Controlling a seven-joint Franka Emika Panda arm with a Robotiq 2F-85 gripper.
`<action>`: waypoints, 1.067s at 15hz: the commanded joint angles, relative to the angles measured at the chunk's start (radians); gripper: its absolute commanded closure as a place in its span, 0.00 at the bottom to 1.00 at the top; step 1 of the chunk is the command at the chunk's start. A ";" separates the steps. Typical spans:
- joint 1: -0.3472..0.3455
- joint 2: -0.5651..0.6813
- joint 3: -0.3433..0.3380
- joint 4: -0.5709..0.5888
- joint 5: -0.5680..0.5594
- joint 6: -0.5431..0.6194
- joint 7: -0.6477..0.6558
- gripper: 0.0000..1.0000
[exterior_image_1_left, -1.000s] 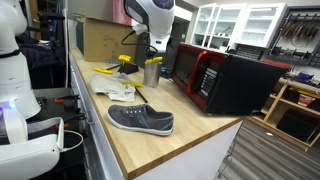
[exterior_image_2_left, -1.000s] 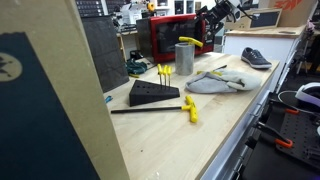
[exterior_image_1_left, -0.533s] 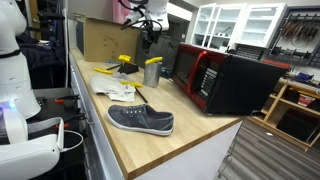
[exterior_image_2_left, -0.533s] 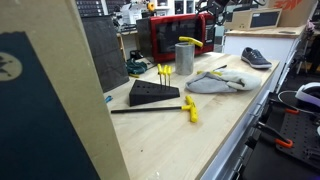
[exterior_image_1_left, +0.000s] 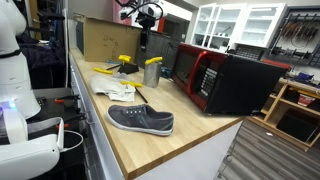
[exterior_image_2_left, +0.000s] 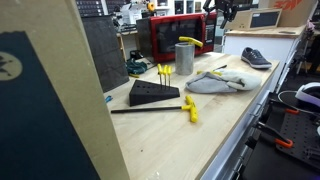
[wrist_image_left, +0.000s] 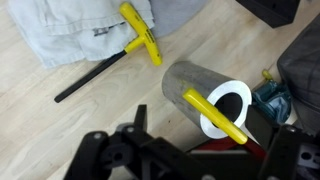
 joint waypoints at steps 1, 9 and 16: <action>0.017 -0.103 0.003 -0.070 -0.114 -0.002 -0.093 0.00; 0.071 -0.235 -0.032 -0.138 -0.259 0.021 -0.405 0.00; 0.210 -0.288 -0.137 -0.101 -0.177 -0.017 -0.753 0.00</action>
